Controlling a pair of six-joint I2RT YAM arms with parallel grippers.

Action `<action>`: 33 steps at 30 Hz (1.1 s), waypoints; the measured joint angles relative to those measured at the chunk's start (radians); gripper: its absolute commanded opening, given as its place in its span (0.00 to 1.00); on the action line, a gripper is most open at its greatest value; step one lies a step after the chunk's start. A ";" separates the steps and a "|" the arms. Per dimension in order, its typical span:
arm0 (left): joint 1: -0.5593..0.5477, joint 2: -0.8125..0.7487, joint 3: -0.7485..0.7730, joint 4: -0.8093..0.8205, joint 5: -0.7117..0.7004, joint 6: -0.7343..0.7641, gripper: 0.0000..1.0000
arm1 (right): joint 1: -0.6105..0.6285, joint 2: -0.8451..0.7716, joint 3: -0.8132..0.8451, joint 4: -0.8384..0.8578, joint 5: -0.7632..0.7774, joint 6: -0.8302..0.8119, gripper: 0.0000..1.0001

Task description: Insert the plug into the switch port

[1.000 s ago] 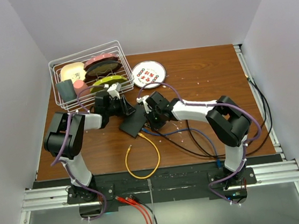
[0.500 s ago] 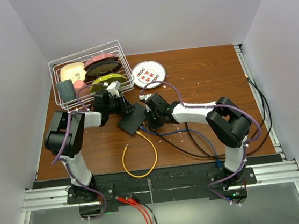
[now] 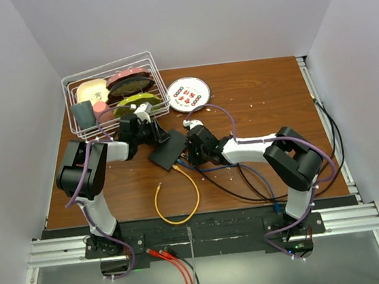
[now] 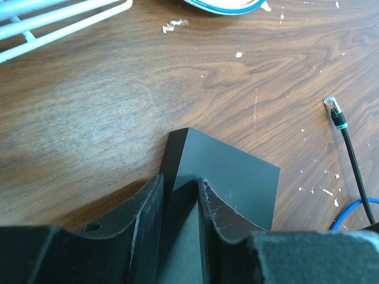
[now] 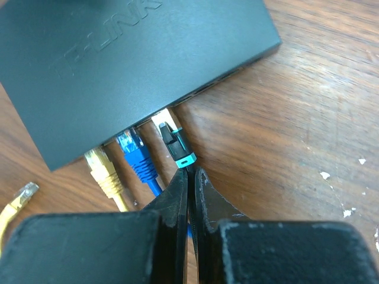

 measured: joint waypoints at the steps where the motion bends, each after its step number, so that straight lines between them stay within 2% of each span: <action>1: 0.000 0.000 -0.002 0.002 0.000 -0.002 0.00 | 0.001 -0.006 -0.015 0.019 0.010 0.011 0.00; 33: 0.003 -0.009 -0.043 0.076 -0.093 -0.017 0.00 | 0.027 0.035 -0.027 0.175 0.068 0.032 0.00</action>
